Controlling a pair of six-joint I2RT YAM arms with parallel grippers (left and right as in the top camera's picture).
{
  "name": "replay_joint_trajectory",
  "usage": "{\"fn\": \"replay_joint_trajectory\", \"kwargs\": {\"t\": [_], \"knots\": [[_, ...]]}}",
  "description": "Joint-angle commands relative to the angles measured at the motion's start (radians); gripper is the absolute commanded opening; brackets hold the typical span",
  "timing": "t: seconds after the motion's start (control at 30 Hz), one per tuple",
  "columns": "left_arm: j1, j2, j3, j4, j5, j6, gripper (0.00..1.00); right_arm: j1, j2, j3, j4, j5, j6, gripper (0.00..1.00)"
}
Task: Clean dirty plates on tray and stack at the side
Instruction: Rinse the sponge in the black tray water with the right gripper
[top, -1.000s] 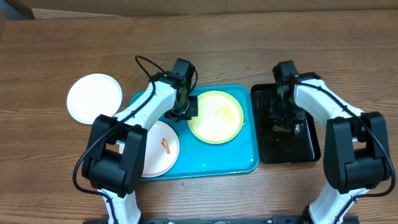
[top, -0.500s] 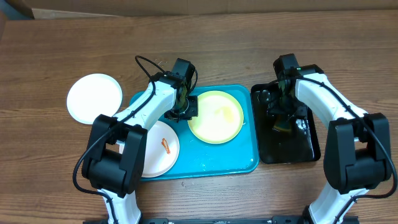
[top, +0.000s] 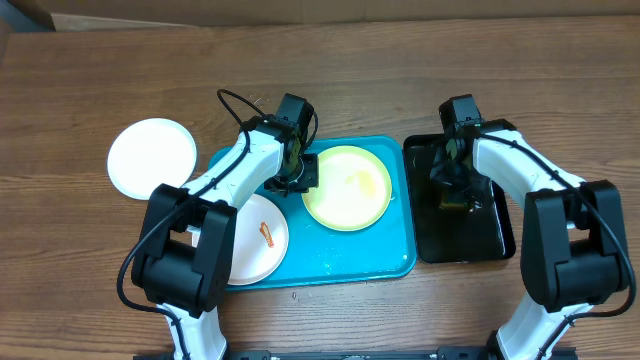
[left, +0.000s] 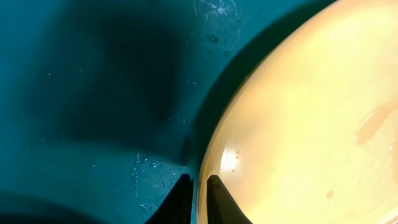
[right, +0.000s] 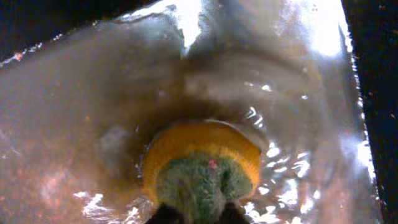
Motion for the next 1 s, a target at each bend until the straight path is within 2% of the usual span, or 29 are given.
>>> {"fn": "replay_joint_trajectory", "kwargs": {"t": [0.0, 0.03, 0.07, 0.13, 0.3, 0.4, 0.43, 0.47, 0.5, 0.53, 0.57, 0.63, 0.67, 0.7, 0.73, 0.77, 0.9, 0.97], "knots": [[-0.002, 0.009, -0.002, 0.000, 0.004, -0.006, 0.12, -0.004, 0.006, -0.010, -0.011, 0.002, 0.006, 0.23], [-0.002, 0.009, -0.002, 0.000, 0.004, -0.006, 0.12, -0.004, 0.006, 0.003, -0.026, 0.002, 0.006, 0.53], [-0.002, 0.009, -0.002, 0.000, 0.004, -0.006, 0.12, -0.004, 0.006, 0.016, -0.048, 0.000, 0.005, 0.76], [-0.002, 0.009, -0.002, 0.000, 0.004, -0.006, 0.12, -0.004, 0.006, 0.049, -0.107, -0.014, 0.005, 0.80], [-0.002, 0.009, -0.002, 0.000, 0.004, -0.006, 0.12, -0.003, 0.006, 0.074, -0.224, -0.060, 0.006, 0.80], [-0.002, 0.009, -0.002, 0.001, 0.004, -0.006, 0.13, -0.003, 0.006, 0.061, -0.235, -0.096, 0.006, 0.79], [-0.002, 0.009, -0.002, 0.001, 0.004, -0.006, 0.12, -0.003, 0.007, 0.055, -0.230, -0.095, 0.005, 0.75], [-0.002, 0.009, -0.002, 0.001, 0.004, -0.006, 0.12, -0.003, 0.007, 0.048, -0.222, -0.095, 0.005, 0.66], [-0.002, 0.009, -0.002, 0.001, 0.004, -0.006, 0.12, -0.003, 0.007, 0.040, -0.213, -0.095, 0.002, 0.44], [-0.002, 0.009, -0.002, 0.001, 0.004, -0.006, 0.12, -0.003, 0.008, 0.035, -0.208, -0.096, 0.002, 0.12], [-0.002, 0.009, -0.002, 0.000, 0.004, -0.006, 0.12, -0.003, 0.008, 0.035, -0.209, -0.096, 0.002, 0.04], [-0.002, 0.009, -0.002, -0.001, 0.004, -0.006, 0.12, -0.003, 0.007, 0.038, -0.217, -0.098, -0.023, 0.04], [-0.002, 0.009, -0.002, -0.002, 0.004, -0.005, 0.12, -0.003, 0.007, 0.046, -0.230, -0.098, -0.036, 0.16], [-0.002, 0.009, -0.002, -0.003, 0.004, -0.005, 0.12, -0.004, 0.007, 0.057, -0.245, -0.103, -0.051, 0.44], [-0.002, 0.009, -0.002, -0.003, 0.004, -0.001, 0.12, -0.005, 0.006, 0.071, -0.263, -0.103, -0.059, 0.62], [-0.002, 0.009, -0.002, -0.003, 0.004, 0.002, 0.12, -0.005, 0.006, 0.092, -0.286, -0.103, -0.071, 0.68], [-0.002, 0.009, -0.002, -0.003, 0.004, 0.002, 0.13, -0.008, 0.006, 0.164, -0.336, -0.099, -0.108, 0.71], [-0.002, 0.009, -0.002, -0.003, 0.004, 0.002, 0.13, -0.009, 0.006, 0.173, -0.329, -0.084, -0.108, 0.80]]}}
